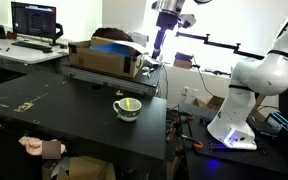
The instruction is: Put the yellow sharpie on the table
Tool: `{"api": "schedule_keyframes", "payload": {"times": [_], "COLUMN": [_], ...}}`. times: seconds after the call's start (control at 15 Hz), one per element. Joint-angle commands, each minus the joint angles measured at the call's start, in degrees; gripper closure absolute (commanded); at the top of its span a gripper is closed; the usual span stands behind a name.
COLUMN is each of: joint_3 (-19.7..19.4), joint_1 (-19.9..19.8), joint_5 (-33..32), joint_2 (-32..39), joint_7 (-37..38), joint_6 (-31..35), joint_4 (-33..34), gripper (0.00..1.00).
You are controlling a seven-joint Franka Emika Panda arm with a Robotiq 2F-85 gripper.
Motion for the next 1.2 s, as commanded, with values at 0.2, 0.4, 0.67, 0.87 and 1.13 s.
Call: {"api": "schedule_keyframes", "payload": {"times": [0.2, 0.4, 0.67, 0.87, 1.13], "joint_3": [1.4, 0.7, 1.1, 1.2, 1.3], "joint_1": [-1.9, -1.2, -1.0, -0.2, 0.6], "joint_5": [2.9, 2.2, 3.6, 8.7, 15.5], "joint_2": [8.6, 9.1, 9.3, 11.5, 15.5], "joint_7": [12.1, 10.3, 12.4, 14.4, 16.2], "joint_6": [7.0, 6.1, 8.3, 13.6, 19.6], "joint_4": [-1.9, -1.6, -1.6, -1.6, -1.2], "gripper": [0.0, 0.0, 0.0, 0.0, 0.0]}}
